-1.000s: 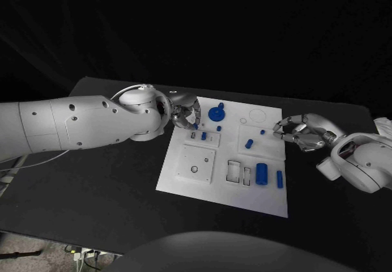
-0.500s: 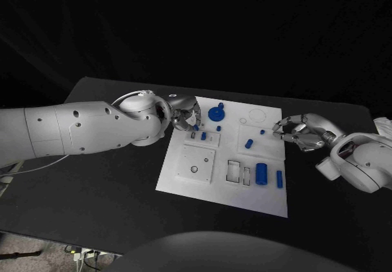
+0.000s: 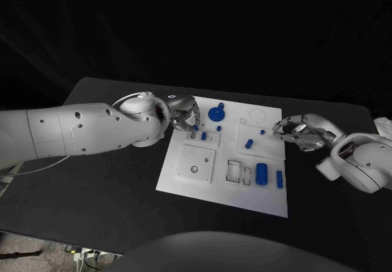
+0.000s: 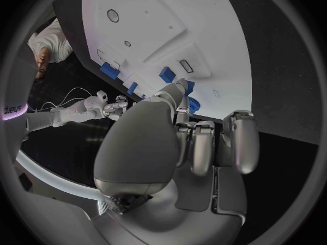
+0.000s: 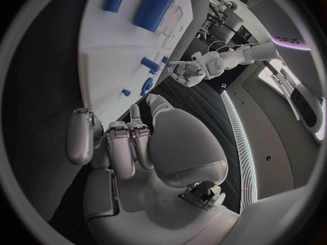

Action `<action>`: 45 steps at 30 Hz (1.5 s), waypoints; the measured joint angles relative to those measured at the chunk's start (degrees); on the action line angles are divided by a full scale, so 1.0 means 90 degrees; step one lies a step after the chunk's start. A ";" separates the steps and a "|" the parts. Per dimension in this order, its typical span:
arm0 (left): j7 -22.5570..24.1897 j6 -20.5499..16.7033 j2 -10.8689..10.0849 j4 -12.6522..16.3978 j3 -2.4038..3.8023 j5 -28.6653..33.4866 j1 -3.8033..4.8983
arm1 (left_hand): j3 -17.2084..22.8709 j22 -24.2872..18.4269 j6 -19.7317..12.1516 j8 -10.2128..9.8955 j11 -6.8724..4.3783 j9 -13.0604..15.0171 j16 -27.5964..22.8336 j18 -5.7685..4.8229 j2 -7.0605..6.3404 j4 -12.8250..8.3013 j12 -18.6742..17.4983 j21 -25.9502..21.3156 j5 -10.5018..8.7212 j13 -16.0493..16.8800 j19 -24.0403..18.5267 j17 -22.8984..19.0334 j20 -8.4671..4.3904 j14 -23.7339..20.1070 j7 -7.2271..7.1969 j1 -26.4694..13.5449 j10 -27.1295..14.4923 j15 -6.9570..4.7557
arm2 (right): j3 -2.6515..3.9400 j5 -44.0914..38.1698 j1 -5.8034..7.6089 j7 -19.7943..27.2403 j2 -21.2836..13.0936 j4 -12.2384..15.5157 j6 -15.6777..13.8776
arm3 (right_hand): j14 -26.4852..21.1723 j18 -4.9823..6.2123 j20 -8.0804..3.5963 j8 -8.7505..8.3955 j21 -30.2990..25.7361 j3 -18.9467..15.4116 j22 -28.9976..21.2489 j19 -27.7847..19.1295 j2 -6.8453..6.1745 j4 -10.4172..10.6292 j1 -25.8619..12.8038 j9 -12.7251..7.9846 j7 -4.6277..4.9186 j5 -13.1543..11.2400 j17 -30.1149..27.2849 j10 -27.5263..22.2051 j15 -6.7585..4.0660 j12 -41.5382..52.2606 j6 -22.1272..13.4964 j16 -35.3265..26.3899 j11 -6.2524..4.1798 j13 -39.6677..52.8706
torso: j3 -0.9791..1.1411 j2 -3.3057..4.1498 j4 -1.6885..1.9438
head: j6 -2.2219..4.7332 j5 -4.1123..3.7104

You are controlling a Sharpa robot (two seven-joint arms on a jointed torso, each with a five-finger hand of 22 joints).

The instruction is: Assemble the parts on the task board

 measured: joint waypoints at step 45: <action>-0.0169 0.0446 0.0049 -0.0068 0.0010 0.0030 -0.0030 | -0.0175 0.0000 -0.0254 -0.0581 0.0001 -0.0531 0.0000 0.0000 0.0132 0.0035 -0.0185 -0.0077 -0.0038 -0.0001 0.0000 -0.0003 0.0000 0.0000 0.0052 0.0147 0.0000 0.0000 | 0.0000 0.0004 -0.0004 0.0009 -0.0002 -0.0005 0.0001 | 0.0000 0.0000 0.0000 0.0000 0.0000 0.0035 0.0002 0.0000 -0.0026 -0.0035 0.0026 0.0000 0.0000 0.0000 -0.0003 0.0000 0.0000 0.0005 0.0000 0.0000 0.0001 -0.0004 | -0.0002 0.0001 -0.0005 | 0.0000 0.0031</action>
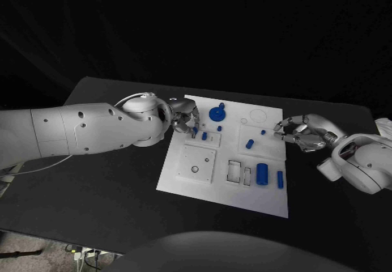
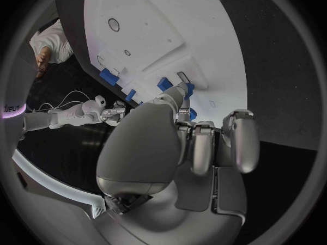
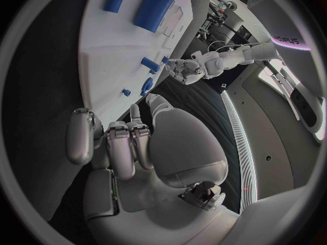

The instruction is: Assemble the parts on the task board

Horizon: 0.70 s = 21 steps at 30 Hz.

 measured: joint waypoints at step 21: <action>-0.0080 0.0138 -0.0017 -0.0008 -0.0011 0.0002 -0.0013 | -0.0056 0.0000 -0.0159 -0.0314 0.0000 -0.0319 0.0000 0.0000 -0.0086 0.0020 -0.0075 -0.0022 -0.0052 0.0001 0.0000 -0.0001 0.0000 0.0000 -0.0027 0.0048 0.0000 0.0000 | 0.0000 0.0000 -0.0002 0.0001 -0.0001 0.0002 0.0000 | 0.0000 0.0000 0.0000 0.0000 0.0000 0.0019 -0.0001 0.0000 -0.0023 -0.0019 0.0023 0.0000 0.0000 0.0000 -0.0001 0.0000 0.0000 0.0007 0.0000 0.0000 0.0000 0.0004 | 0.0001 0.0000 0.0000 | 0.0000 -0.0005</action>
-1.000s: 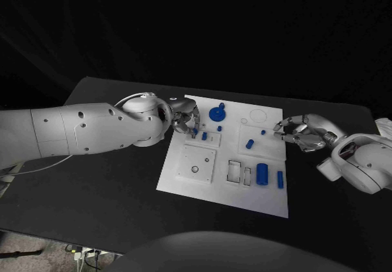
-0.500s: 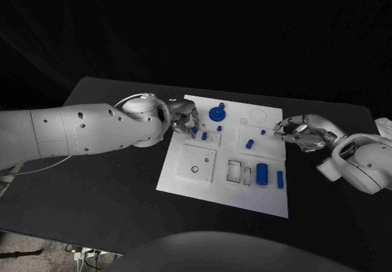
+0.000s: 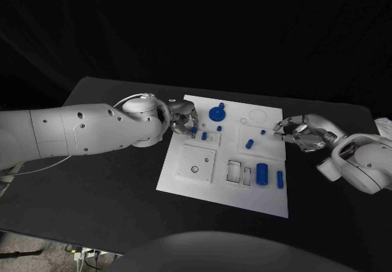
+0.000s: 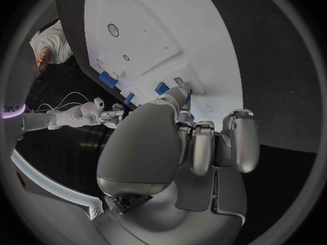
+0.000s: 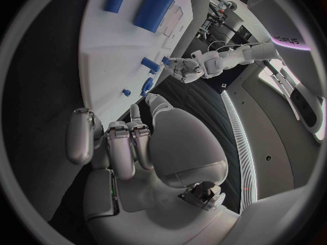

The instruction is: Assemble the parts on the task board

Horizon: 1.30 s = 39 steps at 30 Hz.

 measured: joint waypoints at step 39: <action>0.0980 -0.0378 -0.0667 0.0438 0.0024 -0.1085 0.0626 | -0.0292 0.0000 -0.0012 0.0393 -0.0025 -0.0449 0.0000 -0.0095 -0.0305 0.1122 0.0431 0.0798 -0.0987 -0.0001 0.0012 0.0003 0.0035 0.0009 -0.0115 -0.0974 -0.0005 0.0010 | 0.0000 0.0000 -0.0001 0.0018 -0.0090 0.0128 -0.0028 | 0.0000 0.0000 0.0000 0.0000 -0.0026 0.0033 0.0004 0.0000 0.0000 -0.0033 0.0000 0.0000 0.0000 0.0025 0.0003 0.0000 0.0000 -0.0011 0.0000 0.0000 0.0000 -0.0004 | 0.0009 0.0007 0.0001 | 0.0000 -0.0070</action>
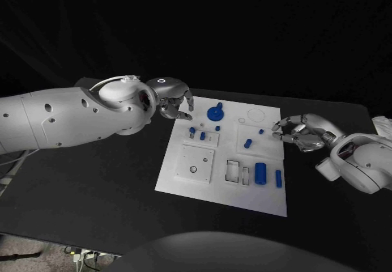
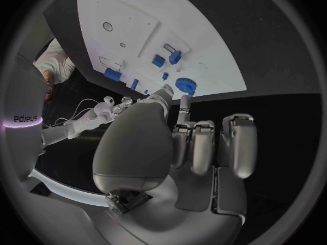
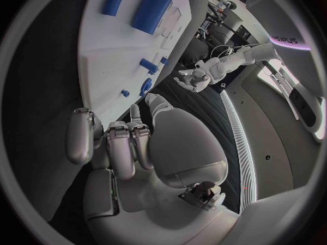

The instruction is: Assemble the parts on the task board

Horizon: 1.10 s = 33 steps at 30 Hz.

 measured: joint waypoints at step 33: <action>0.1246 0.2581 0.0990 -0.0367 -0.0024 -0.2395 0.0596 | 0.0149 0.0000 0.0701 0.0015 -0.0351 -0.0109 0.0000 -0.0060 -0.0379 0.0001 0.0000 0.0221 0.1077 0.0000 -0.0012 -0.0002 -0.0310 -0.0008 -0.0427 -0.0706 0.0009 -0.0307 | 0.0000 0.0366 0.0291 0.0663 -0.0265 0.0368 -0.0585 | 0.0000 0.0000 -0.0012 0.0199 0.0449 -0.1232 -0.0003 0.0401 0.0713 0.0932 -0.2555 0.0006 -0.0039 -0.1558 -0.0002 0.0025 0.0000 -0.0024 0.0268 0.0000 -0.0027 -0.0012 | -0.0034 0.0009 -0.0005 | 0.0000 -0.0055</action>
